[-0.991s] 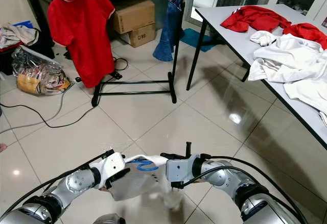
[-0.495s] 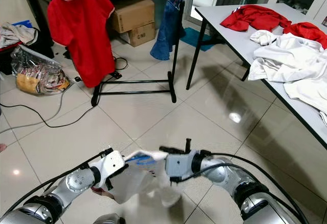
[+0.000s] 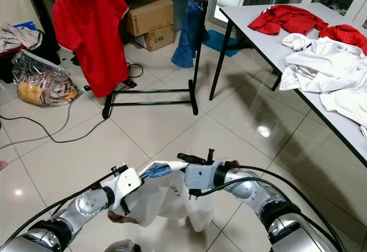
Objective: Hang hanger
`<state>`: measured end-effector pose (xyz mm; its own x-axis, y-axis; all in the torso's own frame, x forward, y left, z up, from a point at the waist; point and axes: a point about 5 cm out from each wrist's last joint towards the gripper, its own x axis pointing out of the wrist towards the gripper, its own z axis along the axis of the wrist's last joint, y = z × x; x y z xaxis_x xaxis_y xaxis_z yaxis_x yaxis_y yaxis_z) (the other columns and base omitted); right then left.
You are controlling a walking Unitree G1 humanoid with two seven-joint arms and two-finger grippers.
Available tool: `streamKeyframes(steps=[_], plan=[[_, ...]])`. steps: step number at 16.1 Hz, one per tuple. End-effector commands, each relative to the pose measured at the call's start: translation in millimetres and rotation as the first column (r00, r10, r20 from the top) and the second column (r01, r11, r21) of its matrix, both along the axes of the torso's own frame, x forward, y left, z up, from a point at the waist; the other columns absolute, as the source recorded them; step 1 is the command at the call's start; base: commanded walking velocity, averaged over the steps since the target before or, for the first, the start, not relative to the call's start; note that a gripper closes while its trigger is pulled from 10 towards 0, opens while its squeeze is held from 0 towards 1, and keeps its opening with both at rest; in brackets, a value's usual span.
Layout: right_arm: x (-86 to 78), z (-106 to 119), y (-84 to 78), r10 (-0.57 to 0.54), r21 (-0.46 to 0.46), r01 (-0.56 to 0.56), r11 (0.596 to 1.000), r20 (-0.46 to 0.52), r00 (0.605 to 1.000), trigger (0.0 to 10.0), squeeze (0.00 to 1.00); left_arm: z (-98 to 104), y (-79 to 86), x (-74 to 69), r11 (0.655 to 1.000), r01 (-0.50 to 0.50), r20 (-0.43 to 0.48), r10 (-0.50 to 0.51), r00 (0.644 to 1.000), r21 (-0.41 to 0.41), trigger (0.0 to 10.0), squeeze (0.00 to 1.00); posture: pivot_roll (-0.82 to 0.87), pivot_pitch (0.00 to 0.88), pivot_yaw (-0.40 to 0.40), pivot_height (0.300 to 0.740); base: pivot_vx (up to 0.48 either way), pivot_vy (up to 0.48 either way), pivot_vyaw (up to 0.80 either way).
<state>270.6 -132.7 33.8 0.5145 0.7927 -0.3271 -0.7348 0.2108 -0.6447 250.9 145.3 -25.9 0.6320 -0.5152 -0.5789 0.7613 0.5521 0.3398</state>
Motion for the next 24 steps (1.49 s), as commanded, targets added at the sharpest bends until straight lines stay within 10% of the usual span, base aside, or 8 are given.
streamKeyframes(steps=[1, 3, 5, 8, 10, 12, 13, 24], plan=[[14.1, 19.4, -1.1, -0.054, 0.084, 0.048, 0.995, 0.072, 0.996, 10.0, 1.00, -3.0, 1.8, -2.4, 1.000, -0.020, -0.020, 0.020, 1.000, 0.005, 0.0, 0.00, 0.14, 0.005, -0.007, 0.740, 0.000, 0.000, 0.00], [14.6, 20.1, -1.7, -0.044, 0.058, 0.038, 0.998, 0.095, 0.995, 10.0, 1.00, -3.3, 1.4, -2.6, 1.000, -0.017, -0.022, 0.017, 1.000, 0.006, 0.0, 0.00, 0.14, 0.005, -0.007, 0.740, 0.000, 0.000, 0.00], [14.8, 20.9, -1.1, -0.035, 0.048, 0.030, 0.998, 0.109, 0.993, 10.0, 0.00, -3.2, 1.3, -2.5, 1.000, -0.015, -0.022, 0.015, 1.000, 0.006, 0.0, 0.00, 0.14, 0.005, -0.007, 0.740, 0.000, 0.000, 0.00], [18.3, 25.3, -1.7, -0.059, 0.060, 0.051, 0.997, 0.143, 0.988, 10.0, 0.00, -3.7, -0.1, -3.3, 1.000, -0.010, -0.023, 0.011, 1.000, 0.005, 0.0, 0.00, 0.14, 0.006, -0.005, 0.740, 0.000, 0.000, 0.00], [21.1, 29.4, -3.9, -0.089, 0.103, 0.075, 0.992, 0.137, 0.987, 10.0, 1.00, -4.2, -1.0, -3.8, 1.000, -0.010, -0.026, 0.010, 1.000, 0.003, 0.0, 0.00, 0.14, 0.005, -0.007, 0.740, 0.000, 0.000, 0.00], [21.8, 30.0, -4.4, -0.095, 0.103, 0.081, 0.991, 0.139, 0.986, 10.0, 1.00, -4.3, -1.2, -3.9, 1.000, -0.010, -0.027, 0.010, 1.000, 0.003, 0.0, 0.00, 0.14, 0.005, -0.008, 0.740, 0.000, 0.000, 0.00], [23.2, 30.2, -4.1, -0.105, 0.099, 0.091, 0.991, 0.143, 0.984, 10.0, 0.00, -4.8, -1.2, -4.6, 1.000, -0.010, -0.028, 0.010, 1.000, 0.003, 0.0, 0.00, 0.14, 0.005, -0.008, 0.740, 0.000, 0.000, 0.00], [51.7, 50.3, -33.8, -0.478, 0.315, 0.429, 0.847, 0.094, 0.873, 10.0, 0.00, -2.1, -1.1, -0.7, 0.997, -0.068, -0.012, 0.067, 0.998, -0.032, 0.0, 0.00, 0.14, 0.004, -0.004, 0.740, 0.000, 0.000, 0.00]])
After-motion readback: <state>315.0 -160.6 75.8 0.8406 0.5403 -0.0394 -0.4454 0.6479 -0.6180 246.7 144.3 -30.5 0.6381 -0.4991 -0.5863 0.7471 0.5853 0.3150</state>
